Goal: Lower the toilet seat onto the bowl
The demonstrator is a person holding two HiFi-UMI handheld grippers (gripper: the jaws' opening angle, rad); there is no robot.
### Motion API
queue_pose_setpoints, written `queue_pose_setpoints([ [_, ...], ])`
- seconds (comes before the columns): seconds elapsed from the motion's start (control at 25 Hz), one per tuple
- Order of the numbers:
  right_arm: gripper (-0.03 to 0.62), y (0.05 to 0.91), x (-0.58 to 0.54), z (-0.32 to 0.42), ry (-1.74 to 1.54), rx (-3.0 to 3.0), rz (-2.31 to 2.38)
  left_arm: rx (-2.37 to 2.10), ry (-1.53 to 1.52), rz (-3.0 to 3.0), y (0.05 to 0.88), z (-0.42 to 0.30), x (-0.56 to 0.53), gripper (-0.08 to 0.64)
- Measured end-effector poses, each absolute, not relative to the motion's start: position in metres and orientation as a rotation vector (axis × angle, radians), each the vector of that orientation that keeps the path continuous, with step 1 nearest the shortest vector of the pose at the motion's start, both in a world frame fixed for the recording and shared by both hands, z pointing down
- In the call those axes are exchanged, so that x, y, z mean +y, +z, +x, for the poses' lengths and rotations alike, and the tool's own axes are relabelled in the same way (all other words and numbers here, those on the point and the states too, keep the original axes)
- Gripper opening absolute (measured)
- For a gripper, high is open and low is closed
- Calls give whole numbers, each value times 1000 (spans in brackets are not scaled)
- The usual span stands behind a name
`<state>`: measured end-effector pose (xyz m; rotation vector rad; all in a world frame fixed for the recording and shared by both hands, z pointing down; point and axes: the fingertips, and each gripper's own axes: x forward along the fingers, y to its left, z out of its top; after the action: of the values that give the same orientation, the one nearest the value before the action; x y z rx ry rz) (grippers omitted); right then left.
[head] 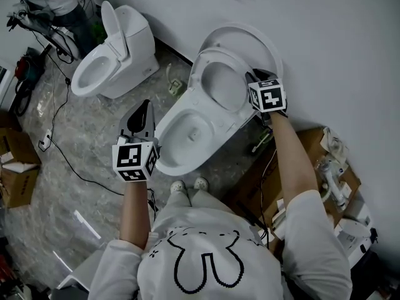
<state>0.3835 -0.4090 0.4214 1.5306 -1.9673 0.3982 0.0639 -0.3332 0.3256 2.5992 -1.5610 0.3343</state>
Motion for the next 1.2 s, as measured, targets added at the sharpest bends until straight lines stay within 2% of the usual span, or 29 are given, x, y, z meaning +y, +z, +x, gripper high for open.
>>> queue_pose_setpoints([
  [0.4,114,419,-396,366,365,-1975,1484,-1568,327,2582,328,52,-319,9],
  [1.2,117,413,-337,289,337,-1998,1373,-1645,334,2525,325,-25,-246,9],
])
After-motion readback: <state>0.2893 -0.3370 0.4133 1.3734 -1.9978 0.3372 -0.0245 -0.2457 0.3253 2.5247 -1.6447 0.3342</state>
